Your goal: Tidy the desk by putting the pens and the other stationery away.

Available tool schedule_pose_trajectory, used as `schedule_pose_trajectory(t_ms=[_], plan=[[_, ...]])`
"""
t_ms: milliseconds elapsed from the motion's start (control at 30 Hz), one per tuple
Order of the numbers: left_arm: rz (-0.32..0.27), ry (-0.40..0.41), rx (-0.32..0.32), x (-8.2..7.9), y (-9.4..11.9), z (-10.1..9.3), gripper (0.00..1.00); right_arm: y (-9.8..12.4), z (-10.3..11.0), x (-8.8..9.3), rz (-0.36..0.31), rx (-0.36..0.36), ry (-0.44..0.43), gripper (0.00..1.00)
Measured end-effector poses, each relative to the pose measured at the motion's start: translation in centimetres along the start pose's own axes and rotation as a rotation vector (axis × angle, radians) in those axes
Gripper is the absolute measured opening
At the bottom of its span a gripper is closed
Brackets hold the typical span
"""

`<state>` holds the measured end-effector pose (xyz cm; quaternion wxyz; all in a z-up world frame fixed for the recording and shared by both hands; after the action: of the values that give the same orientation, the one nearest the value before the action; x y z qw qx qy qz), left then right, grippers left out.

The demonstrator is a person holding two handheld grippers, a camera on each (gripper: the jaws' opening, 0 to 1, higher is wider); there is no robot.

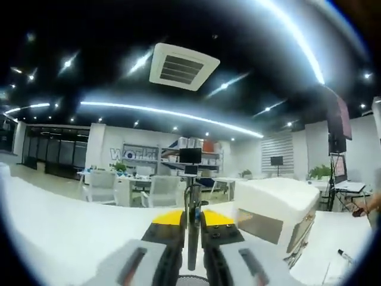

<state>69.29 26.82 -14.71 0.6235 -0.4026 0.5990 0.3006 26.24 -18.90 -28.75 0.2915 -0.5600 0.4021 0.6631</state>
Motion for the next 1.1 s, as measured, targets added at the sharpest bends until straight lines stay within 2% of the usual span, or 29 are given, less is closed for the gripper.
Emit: schedule_pose_trajectory(t_ms=[200, 467, 567, 800, 933, 1100], plan=[[0.005, 0.017, 0.011, 0.9, 0.2, -0.9, 0.11, 0.1, -0.1, 0.1, -0.002, 0.0, -0.002, 0.75], [0.027, -0.011, 0.024, 1.7, 0.1, -2.6, 0.11, 0.2, -0.1, 0.2, -0.006, -0.001, -0.005, 0.75], [0.045, -0.039, 0.011, 2.1, 0.2, -2.9, 0.11, 0.2, -0.1, 0.2, -0.007, -0.001, -0.004, 0.75], [0.058, -0.031, 0.0, 2.8, 0.6, -2.9, 0.12, 0.2, -0.1, 0.0, -0.013, -0.002, -0.005, 0.75], [0.071, -0.011, -0.006, 3.1, 0.9, -2.9, 0.25, 0.1, 0.0, 0.0, -0.013, -0.004, -0.005, 0.75], [0.07, 0.01, -0.006, 3.3, 1.4, -3.2, 0.35, 0.0, 0.2, -0.1, -0.015, -0.012, -0.005, 0.75]])
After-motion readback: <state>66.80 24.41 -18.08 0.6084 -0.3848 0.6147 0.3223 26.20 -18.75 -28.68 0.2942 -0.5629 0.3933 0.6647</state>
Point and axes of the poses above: the point that each gripper's makers call its tool centre point, and the gripper's own axes: y roughly backward along the fingers, z roughly to its left, x roughly out of its underside, the point moved 8 cm from there along y, roughly backward along the fingers, and after that the axes turned 8 degrees about x, right-handed, at the moved point
